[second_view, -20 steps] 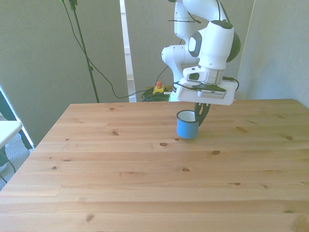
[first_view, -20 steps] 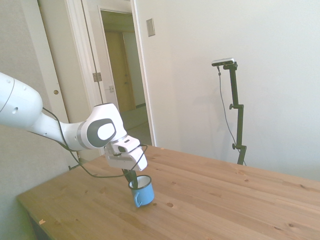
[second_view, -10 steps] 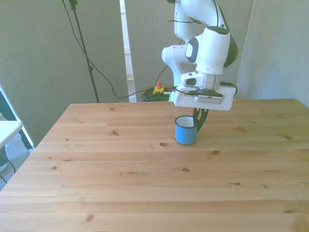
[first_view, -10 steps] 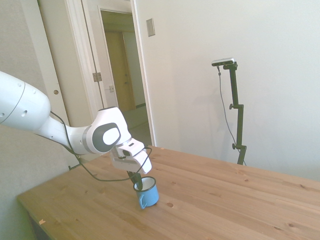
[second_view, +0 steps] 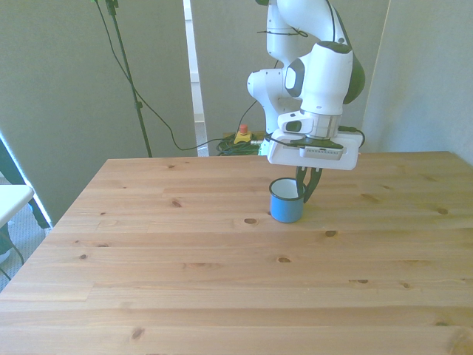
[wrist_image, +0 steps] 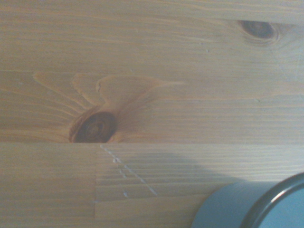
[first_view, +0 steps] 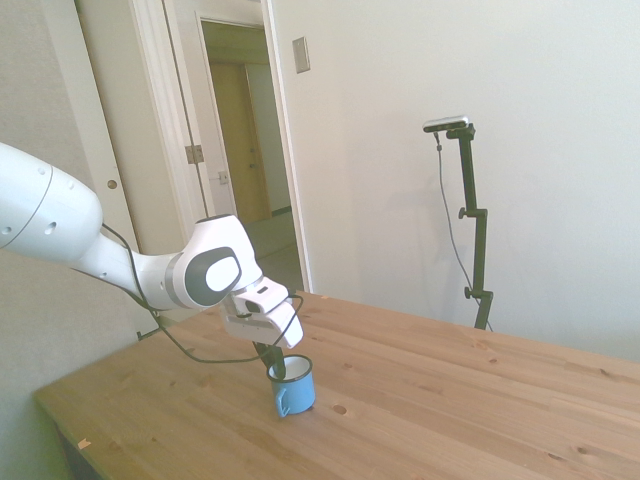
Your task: Flip the mug upright
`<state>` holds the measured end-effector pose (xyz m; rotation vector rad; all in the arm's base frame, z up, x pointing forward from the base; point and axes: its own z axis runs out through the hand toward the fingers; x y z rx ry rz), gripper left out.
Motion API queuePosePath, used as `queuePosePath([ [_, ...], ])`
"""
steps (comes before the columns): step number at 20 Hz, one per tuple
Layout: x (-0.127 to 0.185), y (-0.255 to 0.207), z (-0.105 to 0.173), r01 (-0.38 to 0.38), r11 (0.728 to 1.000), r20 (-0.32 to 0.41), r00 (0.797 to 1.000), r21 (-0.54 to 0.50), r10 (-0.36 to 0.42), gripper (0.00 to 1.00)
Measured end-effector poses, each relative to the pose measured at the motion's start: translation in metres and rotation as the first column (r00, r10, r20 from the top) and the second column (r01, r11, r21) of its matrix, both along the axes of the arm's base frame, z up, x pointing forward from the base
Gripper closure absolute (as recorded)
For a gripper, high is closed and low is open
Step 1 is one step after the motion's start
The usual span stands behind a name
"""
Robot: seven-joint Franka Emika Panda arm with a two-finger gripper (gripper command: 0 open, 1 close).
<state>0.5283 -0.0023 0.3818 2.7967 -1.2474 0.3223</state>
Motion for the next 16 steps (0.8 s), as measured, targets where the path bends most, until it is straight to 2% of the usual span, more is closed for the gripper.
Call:
queuePosePath([
  [4, -0.001, 0.005, 0.004, -0.008, 1.0, 0.008, 1.0, 0.001, 0.008, 0.0],
  [7, -0.009, 0.016, 0.026, -0.026, 1.0, 0.047, 0.999, 0.004, 0.026, 0.0],
  [12, -0.052, 0.047, 0.072, -0.066, 0.998, 0.109, 0.992, 0.008, 0.065, 0.0],
  [16, -0.09, 0.072, 0.093, -0.093, 0.996, 0.138, 0.986, 0.009, 0.091, 0.0],
])
